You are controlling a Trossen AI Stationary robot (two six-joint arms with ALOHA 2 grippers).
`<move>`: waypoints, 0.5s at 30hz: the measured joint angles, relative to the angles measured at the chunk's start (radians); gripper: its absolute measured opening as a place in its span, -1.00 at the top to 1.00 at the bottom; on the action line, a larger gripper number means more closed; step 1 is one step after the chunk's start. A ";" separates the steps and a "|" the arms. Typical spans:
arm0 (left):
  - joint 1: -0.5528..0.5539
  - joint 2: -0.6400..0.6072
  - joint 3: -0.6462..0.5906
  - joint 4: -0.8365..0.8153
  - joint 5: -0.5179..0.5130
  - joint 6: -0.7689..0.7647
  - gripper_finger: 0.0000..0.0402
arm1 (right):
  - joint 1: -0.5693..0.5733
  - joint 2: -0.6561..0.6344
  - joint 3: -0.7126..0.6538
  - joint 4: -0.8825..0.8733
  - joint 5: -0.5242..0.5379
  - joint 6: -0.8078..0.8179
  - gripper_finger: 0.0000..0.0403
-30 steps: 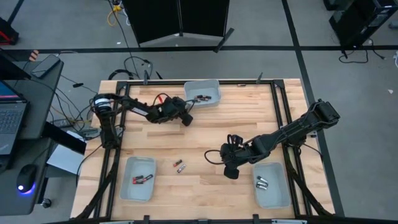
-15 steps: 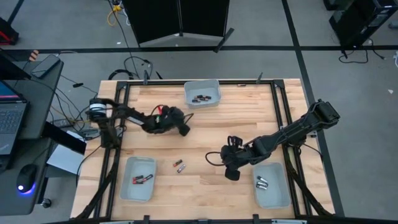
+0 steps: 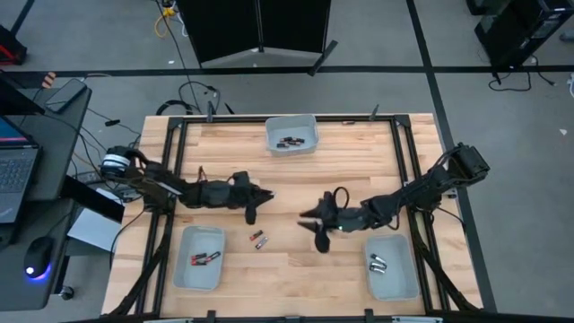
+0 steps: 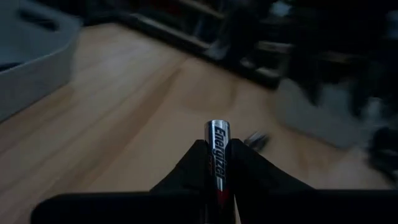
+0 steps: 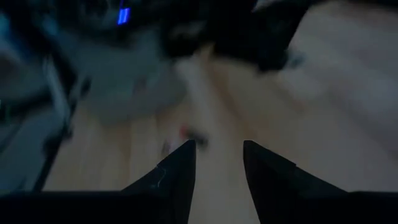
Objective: Sort batteries
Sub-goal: Put the silver battery into the bottom right gray bin
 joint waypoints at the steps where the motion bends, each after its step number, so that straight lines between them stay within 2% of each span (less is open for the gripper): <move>1: -0.010 0.001 0.004 0.018 0.016 0.000 0.74 | -0.008 0.000 -0.001 0.036 0.016 -0.002 0.27; 4: -0.032 0.001 0.037 0.064 0.077 0.001 0.74 | -0.028 0.000 -0.001 0.128 0.024 -0.045 0.27; 8: -0.037 0.001 0.087 0.062 0.150 -0.029 0.74 | -0.033 0.000 -0.001 0.223 0.023 -0.184 0.27; 15: -0.037 0.001 0.158 0.042 0.306 -0.147 0.74 | -0.013 0.000 -0.001 0.231 -0.007 -0.454 0.21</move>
